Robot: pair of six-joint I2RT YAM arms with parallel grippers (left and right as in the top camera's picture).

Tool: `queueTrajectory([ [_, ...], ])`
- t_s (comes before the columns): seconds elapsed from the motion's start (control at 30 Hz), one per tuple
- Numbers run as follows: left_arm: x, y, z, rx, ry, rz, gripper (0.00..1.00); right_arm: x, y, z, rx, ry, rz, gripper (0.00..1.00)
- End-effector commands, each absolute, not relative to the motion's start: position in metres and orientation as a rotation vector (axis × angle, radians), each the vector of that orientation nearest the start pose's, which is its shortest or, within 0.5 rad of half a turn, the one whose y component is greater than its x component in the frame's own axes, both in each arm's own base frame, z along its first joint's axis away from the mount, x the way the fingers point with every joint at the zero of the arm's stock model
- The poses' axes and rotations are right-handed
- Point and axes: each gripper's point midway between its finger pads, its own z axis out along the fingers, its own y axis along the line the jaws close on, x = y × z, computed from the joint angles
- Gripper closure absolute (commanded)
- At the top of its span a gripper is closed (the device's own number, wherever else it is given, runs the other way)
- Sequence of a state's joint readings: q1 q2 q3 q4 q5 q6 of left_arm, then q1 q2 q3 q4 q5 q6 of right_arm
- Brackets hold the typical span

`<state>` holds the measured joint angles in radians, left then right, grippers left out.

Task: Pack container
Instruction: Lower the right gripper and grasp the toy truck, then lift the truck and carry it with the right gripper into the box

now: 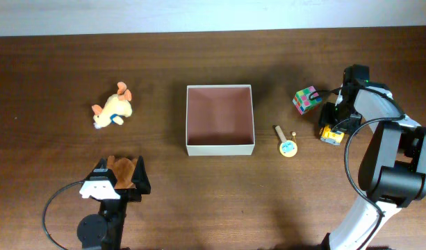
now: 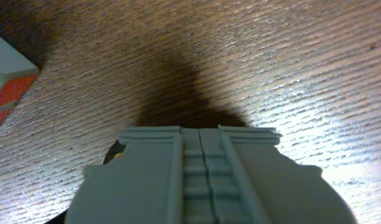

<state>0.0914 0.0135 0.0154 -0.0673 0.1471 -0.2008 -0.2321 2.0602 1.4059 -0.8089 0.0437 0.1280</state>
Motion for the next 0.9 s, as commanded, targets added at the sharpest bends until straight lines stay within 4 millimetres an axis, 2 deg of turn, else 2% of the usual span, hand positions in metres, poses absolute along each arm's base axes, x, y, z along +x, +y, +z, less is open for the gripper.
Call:
queueTrajectory([
  [0.0, 0.245, -0.005, 0.16, -0.103, 1.634, -0.203, 0.01, 0.384, -0.103, -0.005, 0.557, 3.002, -0.093, 0.41],
  [0.27, 0.245, -0.005, 0.16, -0.103, 1.634, -0.203, 0.01, 0.384, -0.103, -0.002, 0.559, 3.012, -0.092, 0.43],
  [0.5, 0.245, -0.005, 0.16, -0.103, 1.634, -0.203, 0.01, 0.393, -0.1, 0.022, 0.557, 3.014, -0.046, 0.43],
  [0.73, 0.245, -0.005, 0.16, -0.103, 1.634, -0.203, 0.01, 0.41, -0.085, 0.07, 0.537, 2.997, 0.114, 0.42],
  [0.87, 0.245, -0.005, 0.16, -0.103, 1.634, -0.203, 0.01, 0.419, -0.06, 0.109, 0.405, 2.977, 0.338, 0.42],
])
